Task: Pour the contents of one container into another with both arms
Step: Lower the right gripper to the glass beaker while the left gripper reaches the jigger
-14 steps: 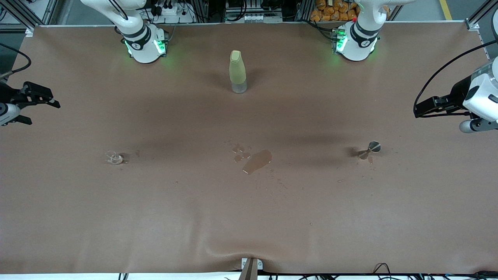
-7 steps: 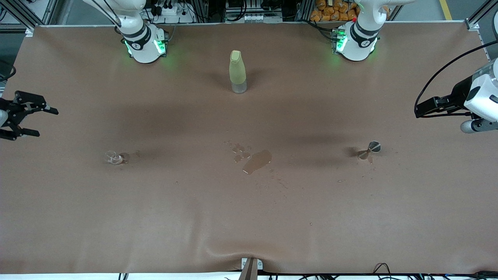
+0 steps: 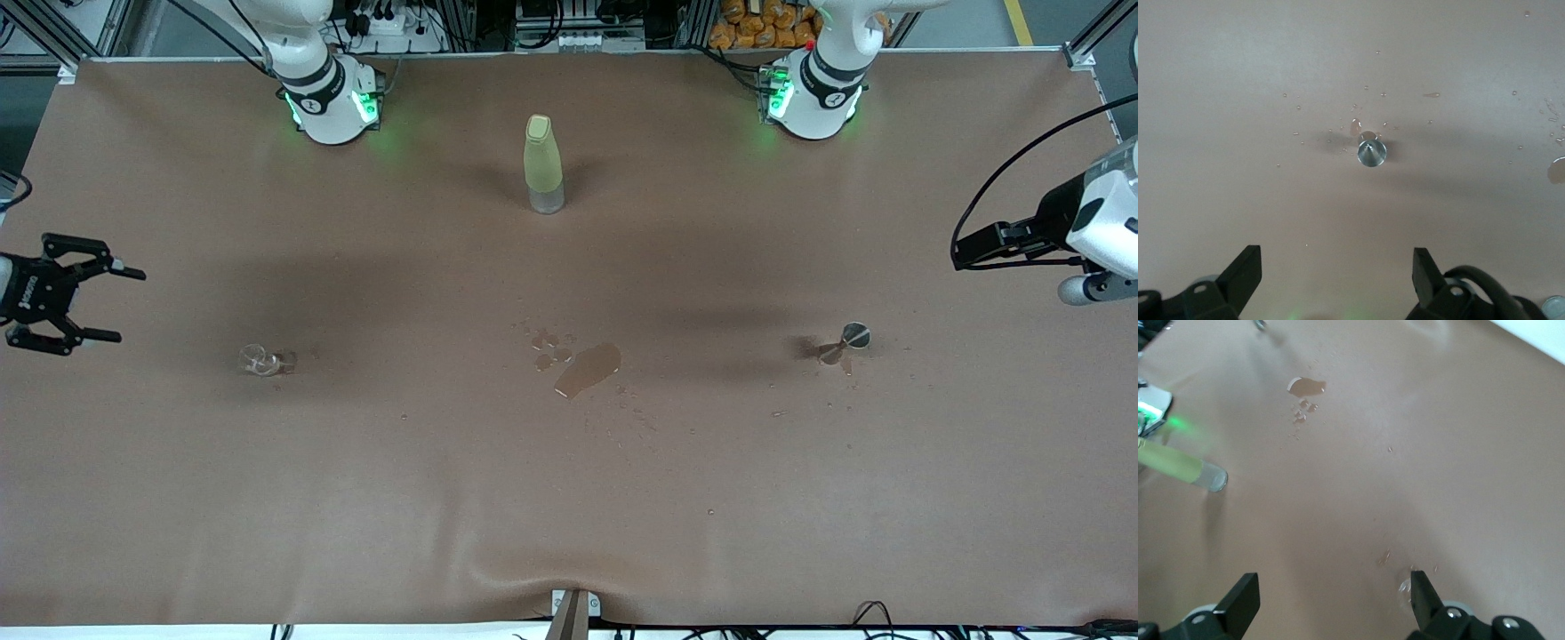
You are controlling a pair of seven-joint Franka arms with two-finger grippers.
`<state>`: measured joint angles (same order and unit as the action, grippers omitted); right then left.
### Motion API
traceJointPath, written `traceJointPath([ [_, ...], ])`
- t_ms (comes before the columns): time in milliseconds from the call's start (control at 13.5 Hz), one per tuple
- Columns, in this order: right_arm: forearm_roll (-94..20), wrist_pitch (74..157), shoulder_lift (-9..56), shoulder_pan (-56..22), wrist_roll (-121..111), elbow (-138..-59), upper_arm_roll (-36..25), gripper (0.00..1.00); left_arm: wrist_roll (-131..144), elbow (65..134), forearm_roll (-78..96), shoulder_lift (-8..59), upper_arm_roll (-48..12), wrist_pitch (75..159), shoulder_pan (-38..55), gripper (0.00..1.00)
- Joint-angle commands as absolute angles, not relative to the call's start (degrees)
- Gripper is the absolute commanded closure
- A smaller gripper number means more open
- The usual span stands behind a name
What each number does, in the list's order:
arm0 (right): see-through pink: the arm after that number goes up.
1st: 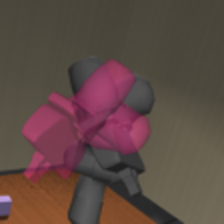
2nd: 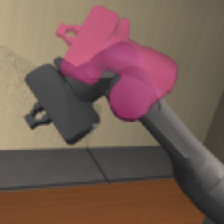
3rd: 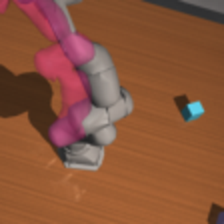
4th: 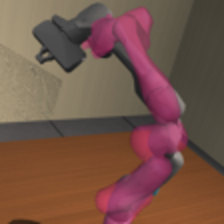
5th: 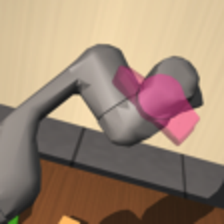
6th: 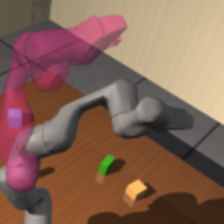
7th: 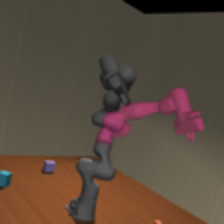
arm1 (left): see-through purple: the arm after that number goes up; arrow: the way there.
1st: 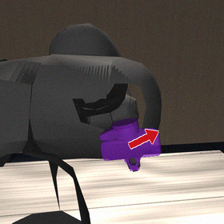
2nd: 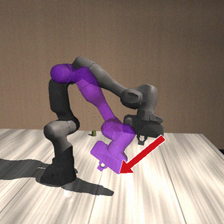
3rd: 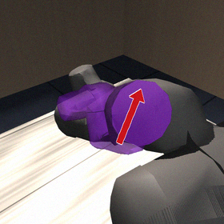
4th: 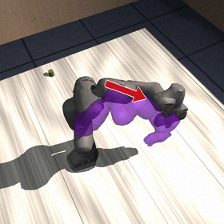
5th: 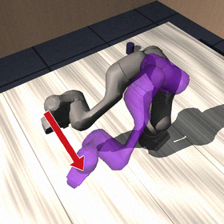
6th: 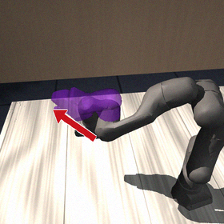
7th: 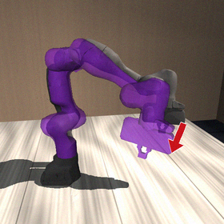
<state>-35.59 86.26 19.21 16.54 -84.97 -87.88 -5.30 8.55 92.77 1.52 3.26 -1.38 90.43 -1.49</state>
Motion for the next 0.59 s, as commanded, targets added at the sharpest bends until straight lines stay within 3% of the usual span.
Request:
traceJointPath([
  [0, -41.6, 86.0, 24.1, 20.0, -93.9, -87.1, -4.7, 0.00, 1.4, 92.1, 2.0, 4.0, -1.5, 90.4, -5.3, 0.00],
  [519, -54.3, 87.9, 38.8, 26.9, -116.0, -88.4, -4.7, 0.00, -24.1, 92.1, 12.1, 12.6, -1.5, 93.4, -17.1, 0.00],
])
